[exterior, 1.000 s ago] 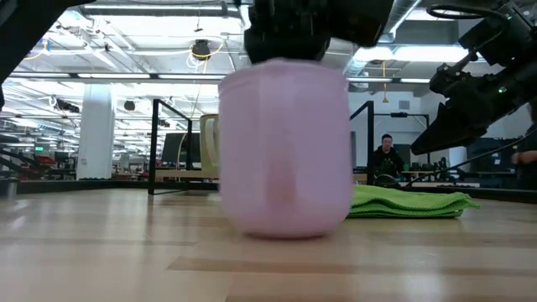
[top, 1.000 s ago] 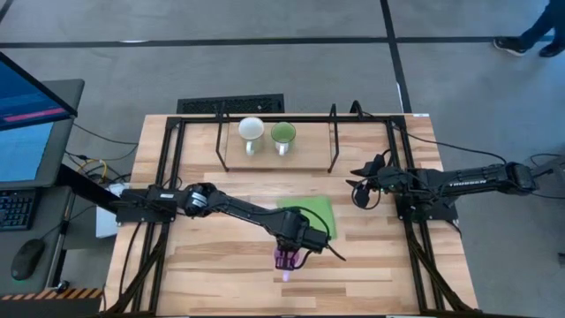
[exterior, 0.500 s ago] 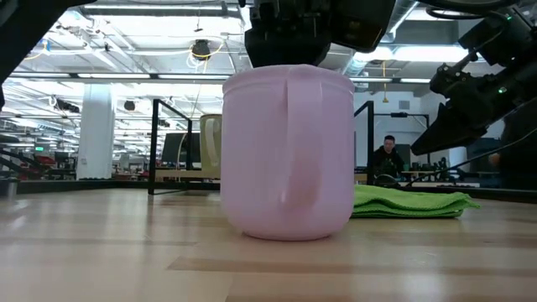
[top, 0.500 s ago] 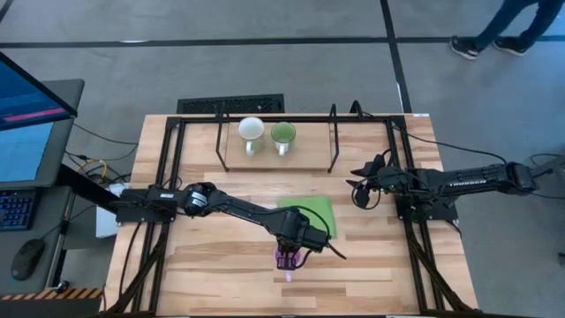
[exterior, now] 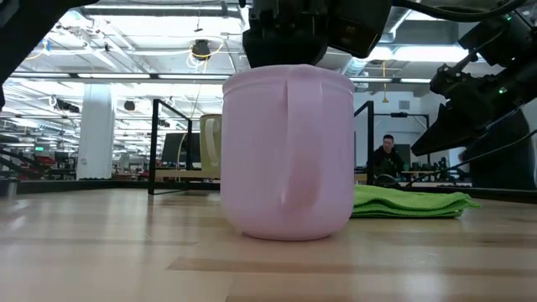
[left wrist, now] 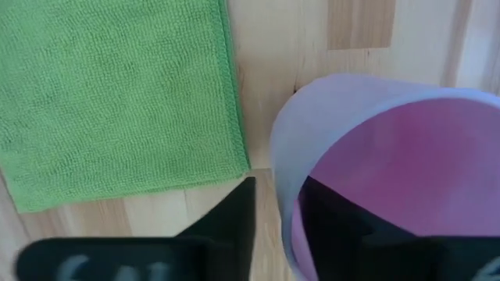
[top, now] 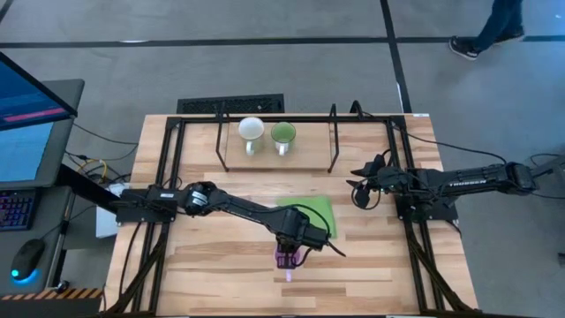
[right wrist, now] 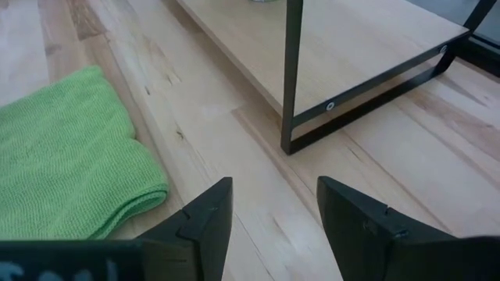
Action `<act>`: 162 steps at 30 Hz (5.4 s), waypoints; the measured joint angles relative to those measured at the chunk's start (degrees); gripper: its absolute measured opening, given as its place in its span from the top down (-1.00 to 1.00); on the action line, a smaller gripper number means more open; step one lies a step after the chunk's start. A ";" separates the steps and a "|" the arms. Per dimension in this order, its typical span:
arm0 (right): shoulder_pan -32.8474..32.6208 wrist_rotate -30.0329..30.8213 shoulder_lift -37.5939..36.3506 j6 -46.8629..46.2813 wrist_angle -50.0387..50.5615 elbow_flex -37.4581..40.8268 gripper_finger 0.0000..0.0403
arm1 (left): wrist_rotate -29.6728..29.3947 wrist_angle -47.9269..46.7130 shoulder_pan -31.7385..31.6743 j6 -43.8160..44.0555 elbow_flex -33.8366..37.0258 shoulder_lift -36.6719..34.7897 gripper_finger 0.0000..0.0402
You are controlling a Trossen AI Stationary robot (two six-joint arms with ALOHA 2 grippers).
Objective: Stack small to large cups/mugs on shelf
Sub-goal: Put the purple mug on the shelf
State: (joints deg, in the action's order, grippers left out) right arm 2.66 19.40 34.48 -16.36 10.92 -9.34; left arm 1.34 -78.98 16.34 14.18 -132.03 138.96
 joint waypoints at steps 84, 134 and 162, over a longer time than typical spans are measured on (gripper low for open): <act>-8.50 -10.40 3.62 10.84 -5.18 -14.37 -0.04 | -58.59 59.51 17.18 -0.02 105.11 -109.86 -0.23; -23.65 -11.29 73.68 10.34 31.97 -80.72 -0.04 | -49.42 49.91 17.16 6.66 111.14 -121.37 -0.23; -23.85 -16.22 77.47 6.27 29.62 -80.74 0.20 | -48.07 45.14 17.16 10.86 111.14 -121.37 -0.23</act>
State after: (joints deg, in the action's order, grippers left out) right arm -21.20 3.18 111.95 -10.09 40.53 -90.08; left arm -46.73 -33.84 33.50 25.04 -20.88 17.58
